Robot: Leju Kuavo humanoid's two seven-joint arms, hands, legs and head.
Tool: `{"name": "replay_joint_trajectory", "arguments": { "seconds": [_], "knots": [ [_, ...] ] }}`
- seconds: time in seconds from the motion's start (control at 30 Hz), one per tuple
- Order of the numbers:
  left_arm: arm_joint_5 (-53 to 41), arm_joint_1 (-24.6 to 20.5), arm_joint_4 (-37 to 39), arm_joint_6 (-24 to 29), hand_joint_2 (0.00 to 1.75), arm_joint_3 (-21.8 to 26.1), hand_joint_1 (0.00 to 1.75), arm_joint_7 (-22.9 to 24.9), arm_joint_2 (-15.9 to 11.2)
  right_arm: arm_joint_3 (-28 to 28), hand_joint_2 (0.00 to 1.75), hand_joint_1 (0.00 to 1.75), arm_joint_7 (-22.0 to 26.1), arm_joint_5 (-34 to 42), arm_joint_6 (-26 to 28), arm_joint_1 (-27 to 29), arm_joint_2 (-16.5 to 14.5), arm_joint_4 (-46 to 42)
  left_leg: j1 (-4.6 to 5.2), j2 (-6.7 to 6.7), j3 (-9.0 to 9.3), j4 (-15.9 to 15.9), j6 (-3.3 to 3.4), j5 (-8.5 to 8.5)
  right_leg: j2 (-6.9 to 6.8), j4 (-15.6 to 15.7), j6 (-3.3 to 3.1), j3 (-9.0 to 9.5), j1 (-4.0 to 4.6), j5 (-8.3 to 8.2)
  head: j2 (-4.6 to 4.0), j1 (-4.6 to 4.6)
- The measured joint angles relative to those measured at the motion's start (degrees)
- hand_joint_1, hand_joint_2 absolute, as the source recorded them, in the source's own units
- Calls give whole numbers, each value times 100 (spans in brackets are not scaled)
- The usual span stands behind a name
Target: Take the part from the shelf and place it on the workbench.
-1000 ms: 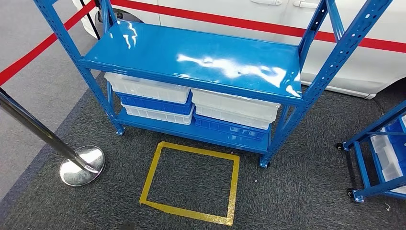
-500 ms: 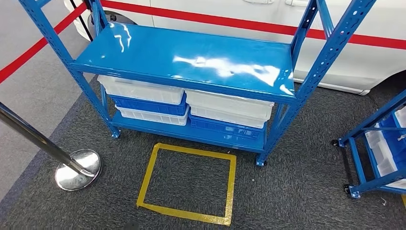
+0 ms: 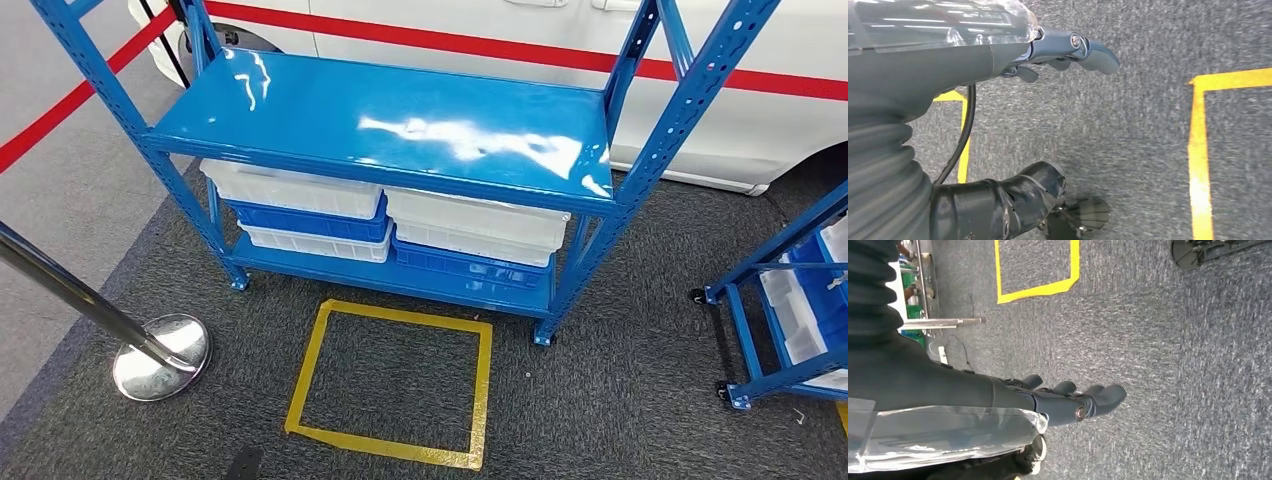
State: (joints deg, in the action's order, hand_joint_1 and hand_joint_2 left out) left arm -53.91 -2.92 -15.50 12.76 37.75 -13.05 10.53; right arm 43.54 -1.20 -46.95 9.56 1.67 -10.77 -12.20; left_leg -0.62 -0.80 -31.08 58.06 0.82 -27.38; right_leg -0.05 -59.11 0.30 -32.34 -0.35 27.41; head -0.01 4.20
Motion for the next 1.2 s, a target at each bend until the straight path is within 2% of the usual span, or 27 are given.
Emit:
{"name": "replay_joint_trajectory", "arguments": {
  "seconds": [0.1, 0.13, 0.2, 0.23, 0.27, 0.3, 0.33, 0.4, 0.43, 0.47, 0.5, 0.53, 0.57, 0.77, 0.93, 1.07, 1.2],
  "knots": [
    [379, 35, -84, -86, 175, -252, 0, 88, -76, -286, 175, 0, 4, 331, -59, 68, 69, -6, -12, 6, -4, 40, -101, -55, 5, 59, -97, 18, -14, -33, 1, 0],
    [505, 61, -100, -116, 175, -333, 0, 118, -102, -381, 175, 0, 5, 438, -82, 78, 91, -16, -16, 12, -65, 186, -125, -160, 2, 85, -138, 28, -27, -46, 1, -1],
    [725, 130, -113, -168, 175, -483, 0, 173, -150, -559, 175, 0, 8, 627, -126, 83, 132, -49, -23, 21, -335, 775, -152, -497, 0, 105, -198, 37, -24, -52, 0, -3],
    [827, 177, -112, -194, 131, -551, 0, 200, -169, -644, 175, 0, 9, 715, -140, 82, 152, -77, -23, 21, -505, 1132, -161, -654, 1, 101, -218, 36, -14, -49, -1, -4],
    [927, 230, -112, -217, 87, -623, 0, 226, -190, -728, 175, 0, 10, 803, -152, 79, 173, -115, -24, 22, -636, 1400, -167, -737, 4, 94, -229, 37, -4, -44, -1, -3],
    [1038, 289, -111, -245, 44, -699, 0, 253, -211, -820, 175, 0, 10, 900, -169, 75, 192, -162, -24, 22, -695, 1509, -168, -719, 9, 82, -236, 38, 4, -36, 0, -3],
    [1161, 357, -110, -273, 0, -784, 0, 285, -236, -916, 175, 0, 11, 1006, -193, 66, 214, -221, -29, 23, -659, 1415, -176, -599, 15, 64, -242, 39, 5, -23, 1, -3],
    [1429, 494, -99, -335, 0, -954, 0, 349, -285, -1112, 175, 0, 16, 1235, -245, 38, 258, -360, -64, 27, -363, 768, -244, -235, 36, -2, -232, 33, 10, 22, 0, -3],
    [1567, 559, -86, -368, 0, -1040, 0, 383, -302, -1209, 175, 0, 21, 1355, -268, 19, 294, -433, -83, 45, -213, 449, -263, -110, 51, -58, -218, 16, 23, 60, 0, -6],
    [1704, 617, -73, -402, 0, -1122, 0, 416, -316, -1309, 175, 0, 25, 1473, -292, 4, 328, -499, -94, 61, -116, 242, -243, -64, 63, -106, -199, -3, 42, 88, 0, -6],
    [1835, 667, -63, -432, 0, -1213, 0, 448, -327, -1412, 175, 0, 28, 1588, -316, -5, 366, -555, -95, 77, -82, 163, -216, -72, 71, -140, -184, -20, 64, 109, 0, -6],
    [1965, 710, -57, -462, 0, -1302, 0, 480, -344, -1519, 175, 0, 30, 1702, -340, -10, 401, -599, -83, 90, -80, 160, -163, -74, 77, -156, -173, -30, 74, 118, 1, -8],
    [2094, 747, -57, -489, 0, -1390, 0, 512, -367, -1627, 175, 0, 32, 1814, -362, -6, 426, -631, -72, 89, -84, 166, -136, -78, 75, -148, -166, -29, 74, 111, 1, -7],
    [2903, 843, -91, -671, 0, -1940, 0, 696, -534, -2265, 175, 0, 43, 2517, -502, 129, 559, -731, -50, 92, -87, 166, -118, -78, 77, -112, -128, -9, 61, 92, 1, -10],
    [3542, 905, -184, -818, 0, -2378, 0, 847, -654, -2771, 175, 0, 66, 3074, -616, 267, 660, -777, -45, 91, -87, 166, -114, -80, 78, -104, -121, -10, 60, 90, 1, -11],
    [4073, 971, -286, -940, 0, -2727, 0, 970, -750, -3177, 0, 0, 88, 3533, -707, 366, 755, -819, -41, 91, -86, 164, -113, -81, 77, -104, -119, -11, 59, 91, 1, -11],
    [4514, 1023, -374, -1040, 0, -3019, 0, 1075, -831, -3516, 0, 0, 96, 3917, -781, 458, 835, -849, -44, 91, -84, 158, -114, -80, 77, -104, -119, -11, 54, 91, 0, -11]
  ]
}}
